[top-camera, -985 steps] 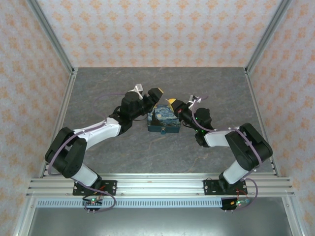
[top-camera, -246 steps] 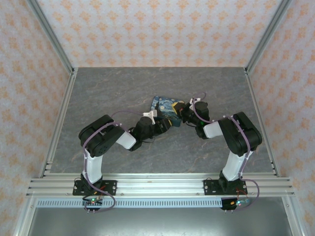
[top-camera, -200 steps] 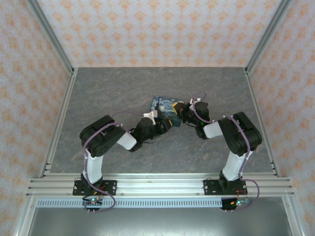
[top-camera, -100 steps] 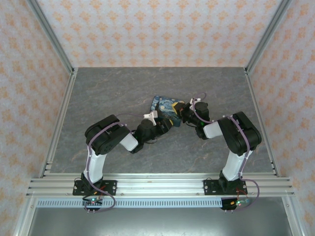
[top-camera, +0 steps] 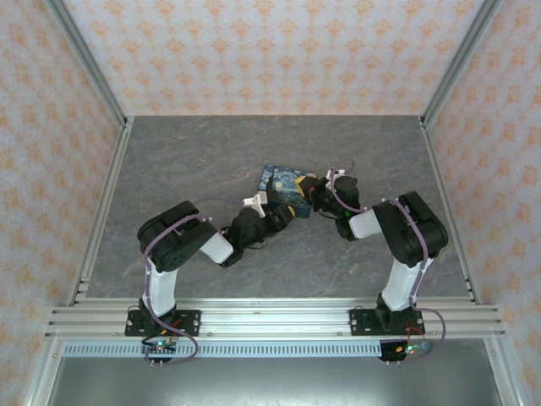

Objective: Unlock the padlock with the key

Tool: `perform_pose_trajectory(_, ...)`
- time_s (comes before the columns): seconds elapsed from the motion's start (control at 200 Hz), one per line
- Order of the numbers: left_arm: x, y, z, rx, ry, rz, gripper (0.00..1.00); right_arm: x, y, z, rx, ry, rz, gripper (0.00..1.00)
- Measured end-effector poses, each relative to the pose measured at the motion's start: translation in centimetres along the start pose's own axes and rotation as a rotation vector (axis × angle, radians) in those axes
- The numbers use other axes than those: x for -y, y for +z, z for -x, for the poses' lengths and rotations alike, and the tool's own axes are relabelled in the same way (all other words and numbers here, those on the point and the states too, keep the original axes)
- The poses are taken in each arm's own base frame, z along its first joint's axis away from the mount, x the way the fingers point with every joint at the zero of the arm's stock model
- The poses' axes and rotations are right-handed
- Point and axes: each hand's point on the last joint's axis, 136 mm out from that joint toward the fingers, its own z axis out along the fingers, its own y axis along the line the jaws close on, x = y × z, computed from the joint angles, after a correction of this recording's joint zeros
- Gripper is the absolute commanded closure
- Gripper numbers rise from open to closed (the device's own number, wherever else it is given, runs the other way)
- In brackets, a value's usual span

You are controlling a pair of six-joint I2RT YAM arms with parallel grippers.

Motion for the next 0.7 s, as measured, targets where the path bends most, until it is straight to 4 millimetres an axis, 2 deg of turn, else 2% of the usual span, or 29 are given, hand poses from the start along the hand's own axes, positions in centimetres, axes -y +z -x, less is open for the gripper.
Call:
perform_pose_trajectory(0.145, -0.1, 0.2, 0.0, 0.000, 0.000, 0.001, 0.56, 0.0, 0.0, 0.0, 0.001, 0.002, 0.002, 1.00)
perform_pose_trajectory(0.455, -1.7, 0.6, -0.2, 0.012, -0.011, 0.045, 0.56, 0.0, 0.0, 0.0, 0.001, 0.003, 0.002, 1.00)
perform_pose_trajectory(0.701, -2.0, 0.6, 0.1, 0.027, -0.021, 0.059, 0.59, 0.0, 0.0, 0.0, 0.001, 0.003, 0.002, 1.00)
